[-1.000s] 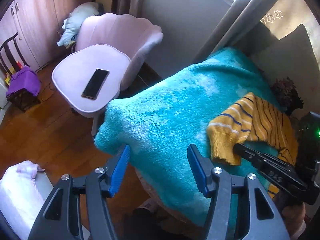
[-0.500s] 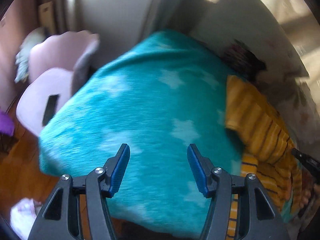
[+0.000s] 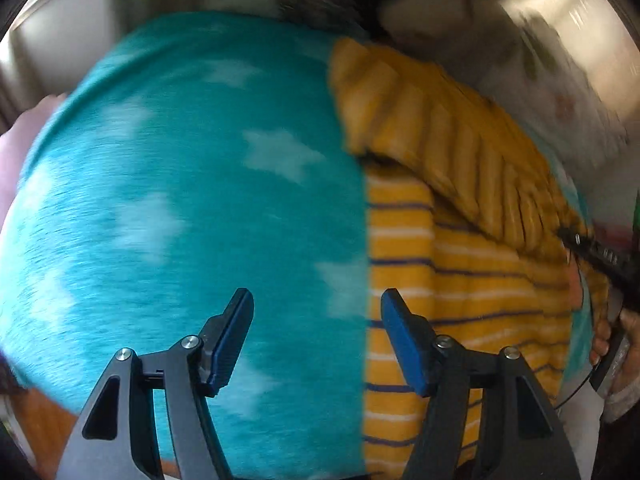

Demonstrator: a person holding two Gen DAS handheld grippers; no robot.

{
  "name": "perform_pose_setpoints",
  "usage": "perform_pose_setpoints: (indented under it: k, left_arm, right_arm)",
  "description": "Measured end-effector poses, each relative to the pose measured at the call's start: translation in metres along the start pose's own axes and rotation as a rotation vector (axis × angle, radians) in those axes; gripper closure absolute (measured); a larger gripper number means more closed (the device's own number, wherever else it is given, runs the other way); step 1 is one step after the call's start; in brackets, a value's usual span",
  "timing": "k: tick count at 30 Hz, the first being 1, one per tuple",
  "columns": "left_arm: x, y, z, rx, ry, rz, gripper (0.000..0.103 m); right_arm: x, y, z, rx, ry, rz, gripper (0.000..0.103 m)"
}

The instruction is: Fold small clothes

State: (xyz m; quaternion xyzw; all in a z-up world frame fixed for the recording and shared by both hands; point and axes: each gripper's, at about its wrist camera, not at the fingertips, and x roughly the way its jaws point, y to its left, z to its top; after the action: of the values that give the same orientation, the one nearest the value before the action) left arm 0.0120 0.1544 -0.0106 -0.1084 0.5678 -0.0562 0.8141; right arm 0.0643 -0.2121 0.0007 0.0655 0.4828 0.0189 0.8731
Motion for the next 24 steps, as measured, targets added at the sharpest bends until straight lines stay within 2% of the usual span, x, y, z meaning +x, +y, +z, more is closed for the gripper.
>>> perform_pose_setpoints:
  k: [3, 6, 10, 13, 14, 16, 18, 22, 24]
  left_arm:
    - [0.016, -0.021, -0.003, 0.052, 0.03, -0.014, 0.038]
    - [0.024, -0.026, -0.004, 0.054, 0.059, -0.024, 0.038]
    - [0.021, -0.026, -0.006, 0.067, 0.052, -0.019, 0.038]
    - [0.014, -0.022, -0.009, 0.067, 0.057, -0.019, 0.038]
    - [0.011, -0.021, -0.01, 0.07, 0.055, -0.02, 0.038]
    - [-0.002, -0.015, -0.014, 0.079, 0.04, -0.017, 0.038]
    - [-0.01, -0.015, -0.014, 0.095, 0.02, -0.012, 0.038]
    - [-0.019, -0.017, -0.01, 0.111, 0.002, -0.025, 0.038]
    - [-0.021, -0.019, -0.009, 0.127, -0.004, -0.029, 0.038]
  right_arm:
    - [0.001, 0.026, -0.011, -0.04, 0.007, 0.086, 0.042]
    - [0.012, 0.046, -0.017, -0.09, 0.032, 0.115, 0.042]
    - [0.029, 0.033, -0.011, -0.102, 0.018, 0.023, 0.042]
    - [0.035, -0.008, 0.003, 0.001, 0.003, -0.138, 0.042]
    - [0.031, -0.019, 0.005, 0.039, -0.006, -0.149, 0.042]
    - [0.016, -0.042, 0.005, 0.142, -0.042, -0.112, 0.042]
    - [0.002, -0.054, 0.003, 0.187, -0.067, -0.086, 0.042]
    - [0.012, -0.04, 0.002, 0.15, -0.039, -0.063, 0.042]
    - [0.021, -0.031, -0.001, 0.138, -0.026, -0.051, 0.048]
